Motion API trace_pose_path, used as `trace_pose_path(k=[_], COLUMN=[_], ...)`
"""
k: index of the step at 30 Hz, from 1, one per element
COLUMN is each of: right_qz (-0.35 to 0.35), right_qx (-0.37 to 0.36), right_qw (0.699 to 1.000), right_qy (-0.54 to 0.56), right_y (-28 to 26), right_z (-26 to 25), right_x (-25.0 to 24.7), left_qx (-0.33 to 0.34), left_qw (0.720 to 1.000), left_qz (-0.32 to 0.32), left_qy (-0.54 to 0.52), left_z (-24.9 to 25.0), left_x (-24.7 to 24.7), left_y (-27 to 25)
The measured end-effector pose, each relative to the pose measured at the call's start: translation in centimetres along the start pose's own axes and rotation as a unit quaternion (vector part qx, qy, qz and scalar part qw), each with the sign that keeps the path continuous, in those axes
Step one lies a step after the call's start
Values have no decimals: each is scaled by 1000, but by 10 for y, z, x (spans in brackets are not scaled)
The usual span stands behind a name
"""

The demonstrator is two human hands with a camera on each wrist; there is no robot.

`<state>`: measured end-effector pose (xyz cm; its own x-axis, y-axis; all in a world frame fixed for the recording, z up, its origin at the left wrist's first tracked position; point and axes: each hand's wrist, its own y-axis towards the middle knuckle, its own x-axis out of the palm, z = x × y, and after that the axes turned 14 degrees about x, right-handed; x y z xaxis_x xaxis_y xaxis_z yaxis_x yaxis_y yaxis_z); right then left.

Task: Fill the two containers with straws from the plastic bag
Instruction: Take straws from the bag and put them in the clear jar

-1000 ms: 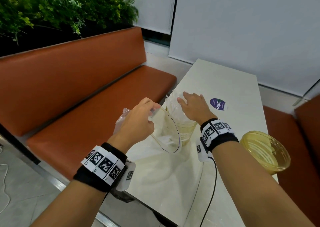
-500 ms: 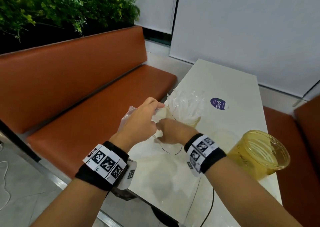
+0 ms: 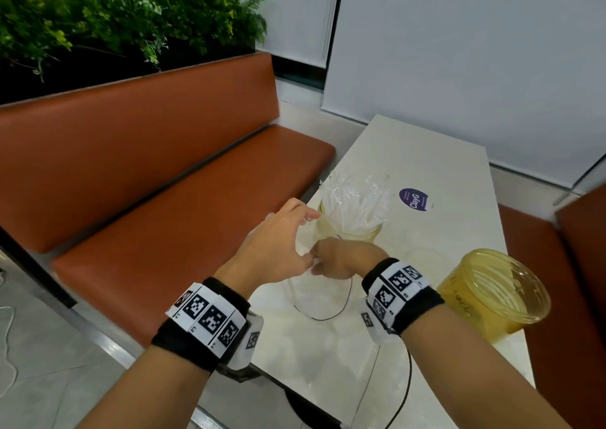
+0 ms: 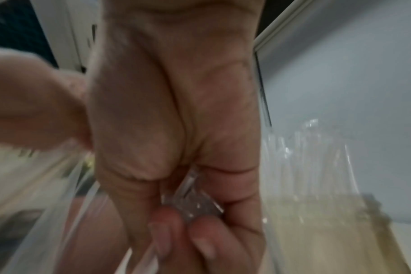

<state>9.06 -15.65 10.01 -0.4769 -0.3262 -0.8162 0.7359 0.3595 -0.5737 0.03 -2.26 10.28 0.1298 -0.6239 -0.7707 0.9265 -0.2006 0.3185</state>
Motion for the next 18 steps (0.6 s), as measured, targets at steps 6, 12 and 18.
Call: trace_pose_path(k=[6, 12, 18], right_qz=[10, 70, 145], right_qx=[-5, -53, -114], right_qw=[999, 990, 848], right_qy=[41, 109, 497], right_y=[-44, -78, -81], right_z=[20, 32, 40], right_x=[-46, -81, -77], left_qx=[-24, -13, -67], left_qw=[997, 977, 987], left_qz=[-33, 58, 112], left_qy=[65, 203, 90], left_z=[5, 9, 3], left_x=[10, 23, 22], left_y=[3, 10, 14])
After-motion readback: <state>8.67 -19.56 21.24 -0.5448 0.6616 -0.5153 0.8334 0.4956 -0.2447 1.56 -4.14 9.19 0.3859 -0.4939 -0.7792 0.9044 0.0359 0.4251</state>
